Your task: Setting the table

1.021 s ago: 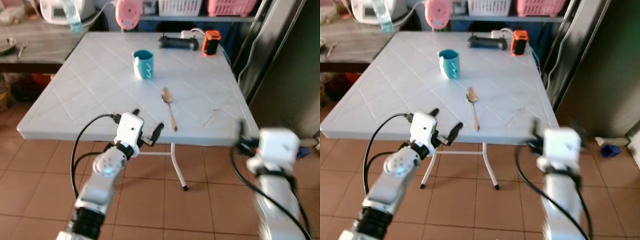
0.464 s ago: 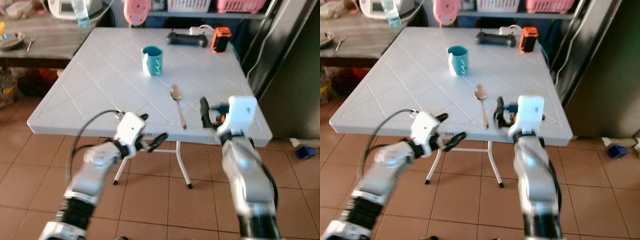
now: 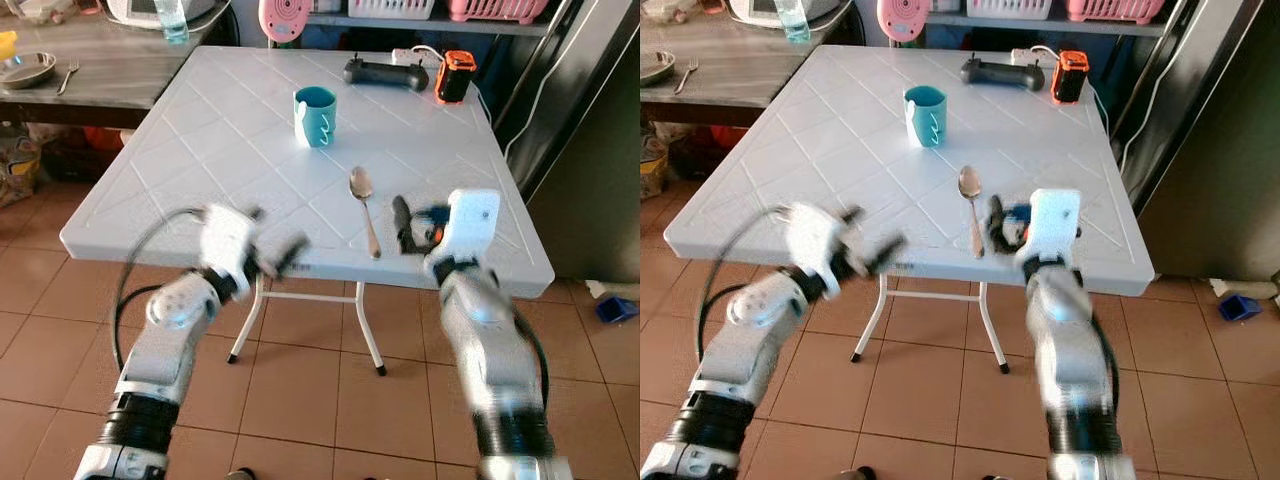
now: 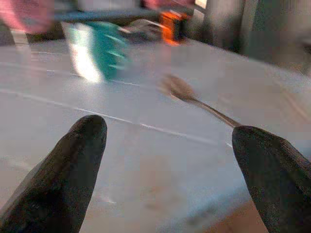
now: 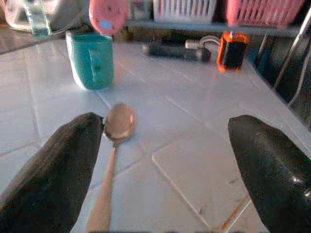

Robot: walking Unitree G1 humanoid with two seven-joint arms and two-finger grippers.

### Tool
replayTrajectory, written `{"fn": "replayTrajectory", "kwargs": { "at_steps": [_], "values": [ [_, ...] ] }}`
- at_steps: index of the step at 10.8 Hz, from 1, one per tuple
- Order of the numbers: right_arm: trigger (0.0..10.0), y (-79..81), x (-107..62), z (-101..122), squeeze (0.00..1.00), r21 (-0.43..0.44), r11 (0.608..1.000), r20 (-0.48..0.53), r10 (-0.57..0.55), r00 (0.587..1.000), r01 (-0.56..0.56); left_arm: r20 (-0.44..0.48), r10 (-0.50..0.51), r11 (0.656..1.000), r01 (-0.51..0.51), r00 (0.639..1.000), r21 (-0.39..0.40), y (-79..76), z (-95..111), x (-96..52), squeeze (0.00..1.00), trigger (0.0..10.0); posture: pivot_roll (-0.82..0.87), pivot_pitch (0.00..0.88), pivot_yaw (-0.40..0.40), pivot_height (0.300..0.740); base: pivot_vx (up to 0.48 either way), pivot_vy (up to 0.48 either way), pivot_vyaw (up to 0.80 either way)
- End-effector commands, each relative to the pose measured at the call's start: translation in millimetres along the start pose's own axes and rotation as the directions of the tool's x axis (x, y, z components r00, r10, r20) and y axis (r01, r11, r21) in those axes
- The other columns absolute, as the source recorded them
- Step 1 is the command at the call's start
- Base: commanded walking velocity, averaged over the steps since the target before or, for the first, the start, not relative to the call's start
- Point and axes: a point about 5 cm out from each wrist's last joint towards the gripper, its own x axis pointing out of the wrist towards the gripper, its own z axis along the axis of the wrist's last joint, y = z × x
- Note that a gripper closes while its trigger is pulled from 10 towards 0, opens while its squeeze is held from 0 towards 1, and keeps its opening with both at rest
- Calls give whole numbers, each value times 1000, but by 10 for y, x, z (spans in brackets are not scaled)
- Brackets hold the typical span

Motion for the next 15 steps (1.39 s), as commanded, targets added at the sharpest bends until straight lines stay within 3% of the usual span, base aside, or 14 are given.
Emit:
{"fn": "replayTrajectory", "kwargs": {
  "at_steps": [1,2,5,6,15],
  "values": [
    [10000,14,-77,63,0,-30,1000,44,-1,999,2,49,49,998,-50,998,30,54,112,1,0,10000,189,159,-20,740,0,0,0],
    [10000,12,-268,51,0,-94,996,68,-1,998,8,62,101,993,-104,993,59,92,107,-36,0,10000,175,162,-14,740,0,0,0],
    [10000,-70,-462,-4,0,-157,987,62,-34,997,44,73,93,994,-96,993,42,48,102,4,0,10000,142,160,3,740,225,0,0],
    [10000,-74,-467,42,0,-228,973,88,-19,996,39,78,81,996,-84,994,38,19,113,41,0,10000,136,156,14,740,409,0,0],
    [10000,21,-533,22,0,-275,961,80,10,997,13,51,75,997,-77,996,30,-48,58,54,0,10000,140,160,21,740,372,0,0]
  ]
}}
